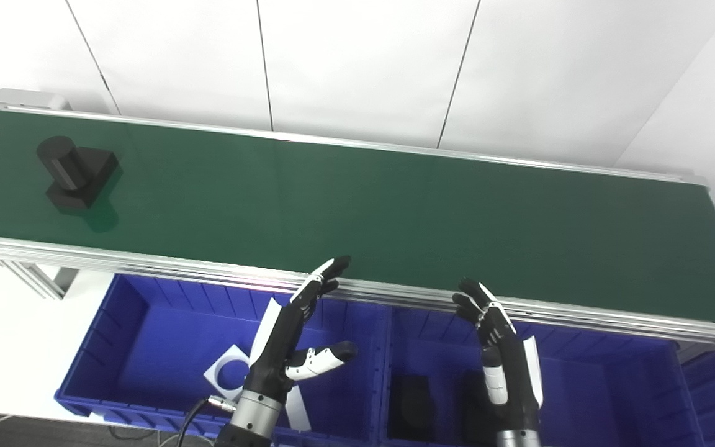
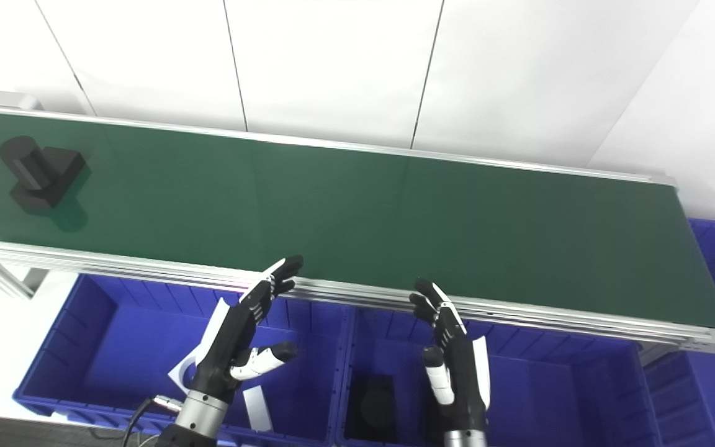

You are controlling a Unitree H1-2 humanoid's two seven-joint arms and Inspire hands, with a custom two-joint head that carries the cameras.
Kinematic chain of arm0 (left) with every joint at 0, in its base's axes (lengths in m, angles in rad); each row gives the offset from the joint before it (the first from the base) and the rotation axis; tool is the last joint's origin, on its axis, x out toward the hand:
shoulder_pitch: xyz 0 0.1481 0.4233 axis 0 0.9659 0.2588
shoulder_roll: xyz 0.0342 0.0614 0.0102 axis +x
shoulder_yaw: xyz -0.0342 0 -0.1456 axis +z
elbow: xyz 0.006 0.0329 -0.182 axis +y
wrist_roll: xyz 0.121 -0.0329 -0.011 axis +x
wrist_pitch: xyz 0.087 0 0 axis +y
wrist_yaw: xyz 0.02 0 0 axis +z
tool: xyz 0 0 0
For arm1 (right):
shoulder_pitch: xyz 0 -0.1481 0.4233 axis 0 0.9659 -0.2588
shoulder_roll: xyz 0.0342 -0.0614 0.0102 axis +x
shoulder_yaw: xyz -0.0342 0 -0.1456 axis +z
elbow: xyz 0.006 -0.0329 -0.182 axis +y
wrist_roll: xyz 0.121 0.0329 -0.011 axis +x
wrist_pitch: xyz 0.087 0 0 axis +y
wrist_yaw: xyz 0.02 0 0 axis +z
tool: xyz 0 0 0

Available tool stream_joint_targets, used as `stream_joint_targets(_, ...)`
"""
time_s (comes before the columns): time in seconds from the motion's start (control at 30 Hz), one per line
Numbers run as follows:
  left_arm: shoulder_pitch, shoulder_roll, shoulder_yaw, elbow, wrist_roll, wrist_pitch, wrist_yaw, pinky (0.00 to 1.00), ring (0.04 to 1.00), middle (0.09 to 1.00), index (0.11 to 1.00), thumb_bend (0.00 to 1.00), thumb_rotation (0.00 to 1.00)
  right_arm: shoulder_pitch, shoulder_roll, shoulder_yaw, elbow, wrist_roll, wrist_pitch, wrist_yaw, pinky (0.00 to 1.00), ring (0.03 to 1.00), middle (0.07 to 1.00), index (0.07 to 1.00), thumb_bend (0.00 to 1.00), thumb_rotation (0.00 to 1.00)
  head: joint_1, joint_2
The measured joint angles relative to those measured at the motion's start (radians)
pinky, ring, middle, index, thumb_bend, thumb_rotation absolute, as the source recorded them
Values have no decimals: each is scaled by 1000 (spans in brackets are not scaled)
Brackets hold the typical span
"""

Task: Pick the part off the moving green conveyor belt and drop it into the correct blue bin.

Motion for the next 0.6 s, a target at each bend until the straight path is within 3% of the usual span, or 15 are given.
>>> stream_joint_targets(0.07, 0, 3, -1, -1, -1, 0, 1, 897, 921, 911, 873, 755, 956, 4, 0, 0, 0, -1, 0, 5, 817, 851, 872, 867, 864, 992, -3, 0)
stream_joint_targets(0.3, -2, 41, -28, 9, 0, -1, 27, 885, 911, 901, 872, 605, 1000, 8, 1, 0, 0, -13, 0, 8, 816, 850, 874, 862, 875, 993, -23, 3)
stream_joint_targets(0.6, -15, 80, -77, 72, -10, -3, 66, 909, 919, 905, 877, 672, 1000, 6, 15, 2, 10, -20, 0, 2, 818, 846, 878, 854, 851, 984, -52, 6)
